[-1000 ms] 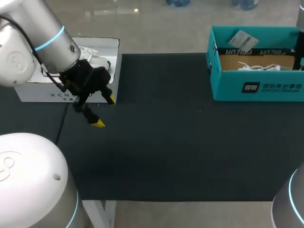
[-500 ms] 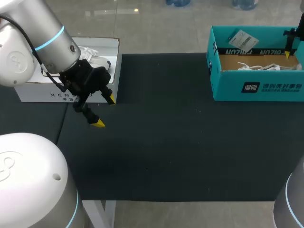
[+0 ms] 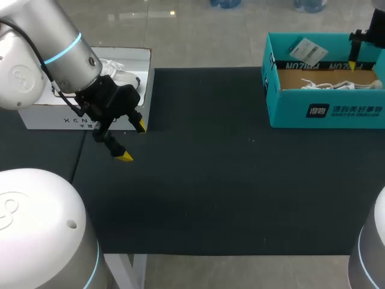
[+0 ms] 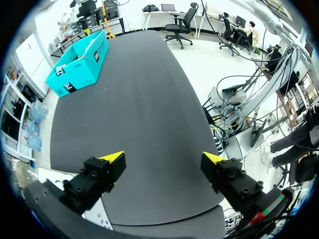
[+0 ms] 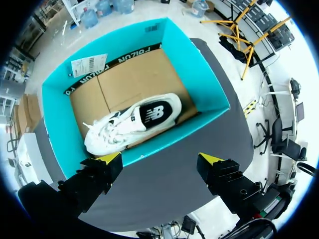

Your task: Take the shoe out of the shoebox, open the shoe tongue, remove and reinsert the insole, then place the shoe into the shoebox

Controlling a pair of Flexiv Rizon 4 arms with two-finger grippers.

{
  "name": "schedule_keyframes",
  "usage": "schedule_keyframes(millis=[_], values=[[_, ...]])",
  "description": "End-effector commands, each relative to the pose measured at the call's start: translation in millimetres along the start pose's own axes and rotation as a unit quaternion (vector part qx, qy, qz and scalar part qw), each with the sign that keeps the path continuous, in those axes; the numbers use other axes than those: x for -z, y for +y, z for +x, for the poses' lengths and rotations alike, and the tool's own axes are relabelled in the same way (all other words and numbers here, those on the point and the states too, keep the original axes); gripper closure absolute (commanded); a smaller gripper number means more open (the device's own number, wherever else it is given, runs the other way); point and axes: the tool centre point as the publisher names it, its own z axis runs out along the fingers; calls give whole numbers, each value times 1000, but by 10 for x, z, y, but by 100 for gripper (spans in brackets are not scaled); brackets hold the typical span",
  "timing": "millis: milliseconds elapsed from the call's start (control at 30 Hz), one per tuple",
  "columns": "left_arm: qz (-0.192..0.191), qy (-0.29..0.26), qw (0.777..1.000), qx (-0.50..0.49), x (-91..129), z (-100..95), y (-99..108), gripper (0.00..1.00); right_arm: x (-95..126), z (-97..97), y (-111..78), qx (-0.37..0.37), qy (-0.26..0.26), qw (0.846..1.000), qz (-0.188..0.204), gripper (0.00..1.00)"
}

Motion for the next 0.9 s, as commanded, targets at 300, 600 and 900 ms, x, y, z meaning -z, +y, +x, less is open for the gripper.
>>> schedule_keyframes(millis=[300, 600, 900], values=[[-15, -41, 983, -181, 365, -572, 513, 0, 14, 5, -60, -1, -2, 1000, -28, 0], [2, 48, 948, -314, 747, -1341, 1468, 0, 14, 5, -60, -1, -2, 1000, -28, 0], [-39, 98, 906, -410, 1078, -1860, 2143, 0, 14, 5, -60, -1, -2, 1000, -28, 0]])
